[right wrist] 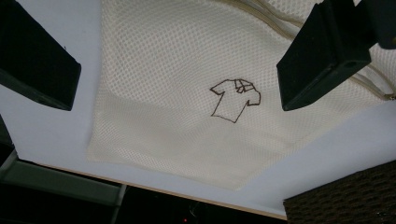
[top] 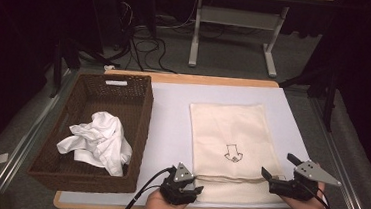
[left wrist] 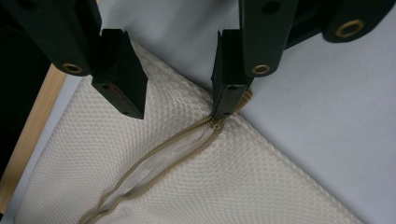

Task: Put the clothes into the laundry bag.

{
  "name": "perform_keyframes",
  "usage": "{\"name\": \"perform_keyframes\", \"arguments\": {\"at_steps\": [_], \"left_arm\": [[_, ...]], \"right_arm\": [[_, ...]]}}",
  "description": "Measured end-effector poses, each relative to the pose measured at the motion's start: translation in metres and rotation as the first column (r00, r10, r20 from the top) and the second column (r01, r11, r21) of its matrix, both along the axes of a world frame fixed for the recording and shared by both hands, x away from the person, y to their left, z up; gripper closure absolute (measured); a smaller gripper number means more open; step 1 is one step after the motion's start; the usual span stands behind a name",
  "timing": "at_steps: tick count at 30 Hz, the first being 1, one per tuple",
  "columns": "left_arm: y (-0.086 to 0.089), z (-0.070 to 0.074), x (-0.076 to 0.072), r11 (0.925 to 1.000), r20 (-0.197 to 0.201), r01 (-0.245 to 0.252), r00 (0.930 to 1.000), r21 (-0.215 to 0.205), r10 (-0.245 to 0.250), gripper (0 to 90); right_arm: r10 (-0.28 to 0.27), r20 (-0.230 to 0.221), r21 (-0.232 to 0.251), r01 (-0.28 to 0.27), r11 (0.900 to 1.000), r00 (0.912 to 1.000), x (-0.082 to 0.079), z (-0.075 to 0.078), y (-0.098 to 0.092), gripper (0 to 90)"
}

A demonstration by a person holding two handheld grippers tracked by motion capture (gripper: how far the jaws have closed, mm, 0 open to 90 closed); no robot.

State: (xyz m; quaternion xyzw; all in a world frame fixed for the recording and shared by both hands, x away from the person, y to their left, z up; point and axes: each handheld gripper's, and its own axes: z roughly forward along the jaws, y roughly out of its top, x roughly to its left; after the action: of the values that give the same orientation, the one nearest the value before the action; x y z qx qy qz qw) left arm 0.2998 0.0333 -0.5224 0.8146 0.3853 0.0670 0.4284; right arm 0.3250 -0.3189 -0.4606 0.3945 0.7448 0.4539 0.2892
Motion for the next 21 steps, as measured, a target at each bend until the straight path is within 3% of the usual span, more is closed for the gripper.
{"name": "perform_keyframes", "arguments": {"at_steps": [3, 8, 10, 12, 16, 17, 19, 21], "left_arm": [[-0.002, 0.0, 0.0, 1.0, -0.007, -0.005, 1.0, 0.003, 0.005, 61.6], [-0.001, 0.0, 0.003, 1.0, -0.007, -0.005, 1.0, 0.001, 0.005, 81.8], [-0.001, 0.0, 0.003, 1.0, -0.005, -0.009, 1.0, 0.0, 0.009, 85.5], [0.001, 0.002, 0.009, 0.9995, 0.013, -0.024, 0.9996, 0.022, 0.024, 87.2], [0.01, 0.003, 0.018, 0.9978, 0.013, -0.061, 0.9981, 0.027, 0.061, 87.7], [0.019, 0.003, 0.025, 0.9951, 0.011, -0.095, 0.9954, 0.028, 0.095, 87.7], [0.023, 0.002, 0.027, 0.9934, 0.011, -0.111, 0.9938, 0.029, 0.11, 87.8], [0.031, 0.003, 0.032, 0.9864, 0.018, -0.156, 0.9877, 0.051, 0.155, 87.7]], "right_arm": [[0.002, -0.003, 0.007, -0.002, 1.0, 1.0, 0.0, 0.0, 0.0, 0.4], [0.004, -0.019, 0.008, -0.004, 1.0, 0.9998, 0.001, -0.002, 0.0, 0.4], [0.005, -0.019, 0.008, -0.005, 1.0, 0.9998, 0.001, -0.002, 0.0, 0.4], [0.006, -0.021, 0.012, -0.006, 1.0, 0.9998, 0.001, -0.002, 0.0, 0.5], [0.003, -0.029, 0.013, -0.003, 1.0, 0.9996, 0.002, -0.003, 0.0, 0.5], [0.002, -0.034, 0.016, -0.001, 1.0, 0.9994, 0.002, -0.003, -0.001, 0.5], [0.004, -0.031, 0.014, -0.004, 1.0, 0.9995, 0.003, -0.003, -0.001, 0.6], [0.007, -0.032, 0.014, -0.007, 1.0, 0.9995, 0.003, -0.003, -0.002, 0.6]]}}
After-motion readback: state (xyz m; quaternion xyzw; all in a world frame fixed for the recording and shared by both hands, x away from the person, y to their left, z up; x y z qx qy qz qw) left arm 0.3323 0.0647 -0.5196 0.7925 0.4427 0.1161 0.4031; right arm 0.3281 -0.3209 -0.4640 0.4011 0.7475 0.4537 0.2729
